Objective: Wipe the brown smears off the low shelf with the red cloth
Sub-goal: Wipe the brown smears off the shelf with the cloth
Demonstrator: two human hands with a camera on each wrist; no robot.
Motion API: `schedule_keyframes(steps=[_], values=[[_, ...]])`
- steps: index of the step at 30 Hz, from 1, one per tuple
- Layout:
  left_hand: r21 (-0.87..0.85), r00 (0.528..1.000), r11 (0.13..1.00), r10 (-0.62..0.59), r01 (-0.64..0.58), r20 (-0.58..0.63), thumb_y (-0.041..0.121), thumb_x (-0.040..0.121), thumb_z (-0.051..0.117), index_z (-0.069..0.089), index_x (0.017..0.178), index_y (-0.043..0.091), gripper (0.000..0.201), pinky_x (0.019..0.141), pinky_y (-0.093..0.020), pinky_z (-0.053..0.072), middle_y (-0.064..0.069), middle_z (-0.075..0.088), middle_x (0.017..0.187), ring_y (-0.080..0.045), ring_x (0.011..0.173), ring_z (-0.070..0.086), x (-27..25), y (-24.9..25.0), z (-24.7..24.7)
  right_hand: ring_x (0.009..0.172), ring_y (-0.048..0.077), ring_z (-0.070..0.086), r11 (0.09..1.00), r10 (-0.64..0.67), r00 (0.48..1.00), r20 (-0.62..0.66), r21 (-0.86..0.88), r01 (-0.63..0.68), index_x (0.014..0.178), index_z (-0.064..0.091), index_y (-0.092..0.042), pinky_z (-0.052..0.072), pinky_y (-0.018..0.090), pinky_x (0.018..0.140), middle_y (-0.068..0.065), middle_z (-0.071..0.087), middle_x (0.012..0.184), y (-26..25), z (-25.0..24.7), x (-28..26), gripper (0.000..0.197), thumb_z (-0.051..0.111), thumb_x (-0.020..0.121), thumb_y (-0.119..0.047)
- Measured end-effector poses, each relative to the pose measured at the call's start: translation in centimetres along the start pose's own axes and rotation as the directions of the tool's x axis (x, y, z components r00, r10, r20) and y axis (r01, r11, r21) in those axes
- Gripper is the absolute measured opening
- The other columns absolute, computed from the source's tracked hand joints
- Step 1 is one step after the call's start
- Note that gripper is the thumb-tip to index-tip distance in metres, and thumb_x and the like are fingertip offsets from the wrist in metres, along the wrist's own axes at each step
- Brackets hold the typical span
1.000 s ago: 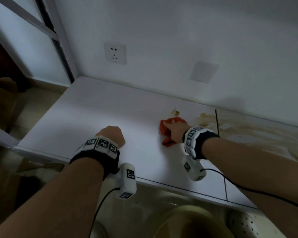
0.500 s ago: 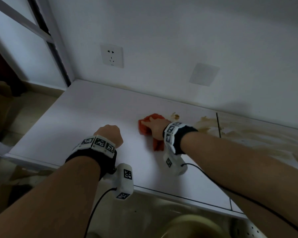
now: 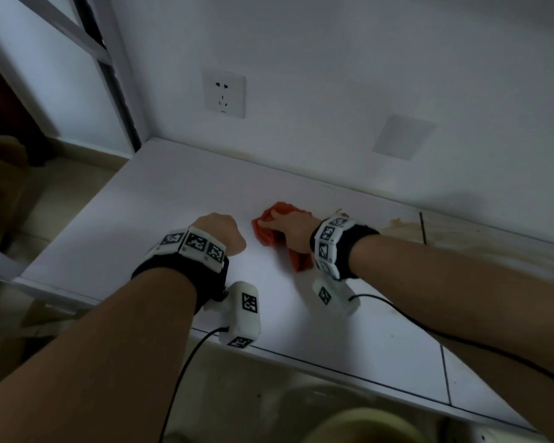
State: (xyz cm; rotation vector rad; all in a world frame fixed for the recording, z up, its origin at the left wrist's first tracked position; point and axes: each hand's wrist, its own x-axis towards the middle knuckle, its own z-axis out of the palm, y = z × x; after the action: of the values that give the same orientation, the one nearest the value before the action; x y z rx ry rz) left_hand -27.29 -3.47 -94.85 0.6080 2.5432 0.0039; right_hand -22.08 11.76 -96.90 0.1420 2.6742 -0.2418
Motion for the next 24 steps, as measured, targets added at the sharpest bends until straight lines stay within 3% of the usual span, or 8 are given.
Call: schedule_keyframes(steps=[2, 6, 9, 11, 13, 16, 20, 24], values=[[-0.003, 1.000, 1.000, 0.018, -0.018, 0.006, 0.014, 0.084, 0.047, 0.058, 0.087, 0.009, 0.012, 0.081, -0.027, 0.047, -0.013, 0.064, 0.113, -0.028, 0.103, 0.062, 0.0, -0.1, 0.0, 0.141, 0.029, 0.026, 0.999, 0.041, 0.999, -0.027, 0.018, -0.041, 0.149, 0.024, -0.024, 0.020, 0.034, 0.114, 0.007, 0.021, 0.156, 0.0, -0.9, 1.3, 0.054, 0.042, 0.099, -0.017], [-0.028, 0.999, 0.999, 0.037, -0.037, 0.029, 0.015, 0.085, 0.050, 0.064, 0.100, 0.005, 0.023, 0.079, -0.026, 0.047, -0.013, 0.064, 0.113, -0.029, 0.104, 0.062, 0.2, -0.1, 0.0, 0.134, 0.028, 0.041, 0.990, 0.115, 0.993, -0.011, 0.086, -0.113, 0.145, 0.034, -0.028, 0.036, 0.036, 0.111, 0.009, 0.035, 0.149, 1.2, -2.2, 2.8, 0.071, 0.065, 0.084, -0.010], [-0.018, 0.998, 0.998, 0.057, -0.057, 0.034, 0.013, 0.085, 0.049, 0.059, 0.087, 0.007, 0.012, 0.081, -0.029, 0.049, -0.014, 0.064, 0.111, -0.030, 0.102, 0.062, 0.3, 0.1, -0.3, 0.131, 0.027, 0.045, 0.979, 0.178, 0.984, -0.007, 0.096, -0.177, 0.145, 0.035, -0.024, 0.041, 0.036, 0.107, 0.010, 0.037, 0.147, 2.8, -2.4, 3.0, 0.078, 0.072, 0.077, -0.012], [-0.015, 0.998, 0.998, 0.059, -0.058, 0.024, 0.013, 0.085, 0.049, 0.054, 0.082, 0.007, 0.008, 0.078, -0.029, 0.047, -0.014, 0.064, 0.109, -0.030, 0.098, 0.062, 0.6, 0.2, -0.4, 0.123, 0.021, 0.053, 0.977, 0.186, 0.982, 0.008, 0.104, -0.186, 0.142, 0.041, -0.021, 0.047, 0.025, 0.097, 0.008, 0.043, 0.144, 3.3, -2.3, 2.4, 0.069, 0.070, 0.080, -0.014], [-0.012, 0.998, 0.998, 0.055, -0.055, 0.006, 0.013, 0.085, 0.048, 0.056, 0.086, 0.008, 0.009, 0.078, -0.029, 0.047, -0.013, 0.064, 0.110, -0.029, 0.095, 0.061, 0.9, 0.3, -0.4, 0.117, 0.018, 0.055, 0.986, 0.153, 0.988, 0.025, 0.056, -0.154, 0.139, 0.044, -0.017, 0.046, 0.014, 0.087, 0.007, 0.046, 0.143, 2.9, -2.2, 1.3, 0.058, 0.066, 0.085, -0.017], [0.003, 0.999, 0.999, 0.049, -0.049, -0.006, 0.015, 0.086, 0.048, 0.062, 0.103, 0.007, 0.024, 0.083, -0.029, 0.048, -0.014, 0.062, 0.116, -0.030, 0.105, 0.061, 1.1, 0.6, -0.4, 0.132, 0.023, 0.041, 1.000, 0.023, 1.000, 0.011, -0.021, -0.023, 0.145, 0.038, -0.017, 0.022, 0.015, 0.096, 0.005, 0.041, 0.147, 0.9, -1.5, -0.1, 0.049, 0.046, 0.096, -0.014], [0.027, 0.999, 0.998, 0.051, -0.051, 0.004, 0.016, 0.087, 0.047, 0.061, 0.110, 0.007, 0.029, 0.087, -0.031, 0.048, -0.013, 0.061, 0.120, -0.030, 0.110, 0.059, 0.9, 1.0, -0.2, 0.130, 0.022, 0.042, 0.995, -0.091, 0.995, -0.028, -0.039, 0.090, 0.143, 0.041, -0.024, 0.025, 0.018, 0.097, 0.001, 0.044, 0.144, -0.3, -0.8, 0.2, 0.043, 0.037, 0.101, -0.017], [0.038, 0.999, 0.998, 0.045, -0.045, 0.003, 0.016, 0.085, 0.047, 0.062, 0.109, 0.007, 0.029, 0.089, -0.032, 0.049, -0.013, 0.061, 0.120, -0.030, 0.110, 0.059, 0.8, 0.8, 0.2, 0.133, 0.022, 0.040, 0.999, -0.039, 0.999, -0.019, -0.010, 0.039, 0.143, 0.041, -0.023, 0.027, 0.020, 0.101, 0.001, 0.040, 0.147, -0.3, -1.3, 0.9, 0.041, 0.033, 0.103, -0.027]])
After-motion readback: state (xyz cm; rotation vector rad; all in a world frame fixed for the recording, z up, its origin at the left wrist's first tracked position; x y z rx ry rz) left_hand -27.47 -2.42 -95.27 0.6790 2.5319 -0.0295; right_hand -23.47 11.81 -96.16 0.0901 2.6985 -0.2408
